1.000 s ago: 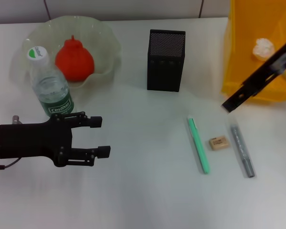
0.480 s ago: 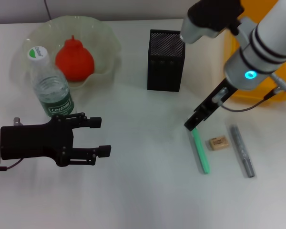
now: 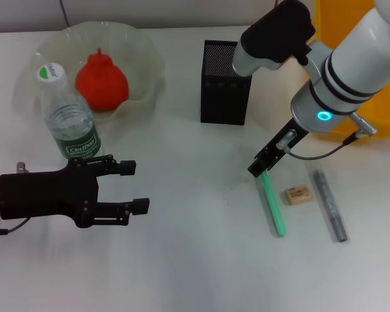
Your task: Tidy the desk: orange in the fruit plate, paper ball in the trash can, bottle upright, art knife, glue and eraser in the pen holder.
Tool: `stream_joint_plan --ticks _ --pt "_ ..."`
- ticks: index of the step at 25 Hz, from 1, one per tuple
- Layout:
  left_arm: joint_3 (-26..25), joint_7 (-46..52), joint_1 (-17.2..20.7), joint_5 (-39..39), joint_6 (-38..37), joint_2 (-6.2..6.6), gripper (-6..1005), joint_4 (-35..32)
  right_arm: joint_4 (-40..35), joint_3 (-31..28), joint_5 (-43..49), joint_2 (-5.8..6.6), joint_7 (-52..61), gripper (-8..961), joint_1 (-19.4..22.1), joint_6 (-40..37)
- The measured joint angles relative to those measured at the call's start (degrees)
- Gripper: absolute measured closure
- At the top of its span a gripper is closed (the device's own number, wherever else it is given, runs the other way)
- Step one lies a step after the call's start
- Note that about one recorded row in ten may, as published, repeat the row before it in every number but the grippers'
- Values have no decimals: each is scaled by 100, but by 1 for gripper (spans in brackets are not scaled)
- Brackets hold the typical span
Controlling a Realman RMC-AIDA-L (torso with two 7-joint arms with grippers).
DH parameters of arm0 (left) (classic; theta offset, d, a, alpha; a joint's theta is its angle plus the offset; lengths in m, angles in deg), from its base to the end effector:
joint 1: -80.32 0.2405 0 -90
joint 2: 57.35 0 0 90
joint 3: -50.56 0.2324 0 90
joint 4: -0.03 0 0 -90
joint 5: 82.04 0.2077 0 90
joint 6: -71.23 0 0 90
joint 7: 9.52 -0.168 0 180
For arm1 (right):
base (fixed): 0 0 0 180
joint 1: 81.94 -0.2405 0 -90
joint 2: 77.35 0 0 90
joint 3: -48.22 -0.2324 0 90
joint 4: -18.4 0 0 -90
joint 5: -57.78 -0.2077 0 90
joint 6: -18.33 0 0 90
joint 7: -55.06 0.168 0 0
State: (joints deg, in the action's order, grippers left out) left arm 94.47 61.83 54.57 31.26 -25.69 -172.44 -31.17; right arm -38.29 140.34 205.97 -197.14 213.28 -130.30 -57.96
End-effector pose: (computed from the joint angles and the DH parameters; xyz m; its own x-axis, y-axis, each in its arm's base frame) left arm -0.2587 0.2786 -0.0102 0.8073 0.3386 0.4833 0.3993 -0.9165 -0.0248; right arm 0.1540 0.3650 -0.0789 0.6907 -0.6620 0.2911 -0.5108 -0.7315 -0.4517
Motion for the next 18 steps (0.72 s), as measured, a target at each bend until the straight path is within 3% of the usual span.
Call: stream_joint_plan --ticks 3,11,18 --pt "-20 2 28 0 7 -4 159 -1 68 109 -6 -1 26 419 -10 87" --pt "-32 2 52 0 7 -27 159 0 239 227 -6 -1 33 634 -28 235" --pt "-32 2 82 0 10 -33 158 0 237 228 -6 -1 33 712 -16 242"
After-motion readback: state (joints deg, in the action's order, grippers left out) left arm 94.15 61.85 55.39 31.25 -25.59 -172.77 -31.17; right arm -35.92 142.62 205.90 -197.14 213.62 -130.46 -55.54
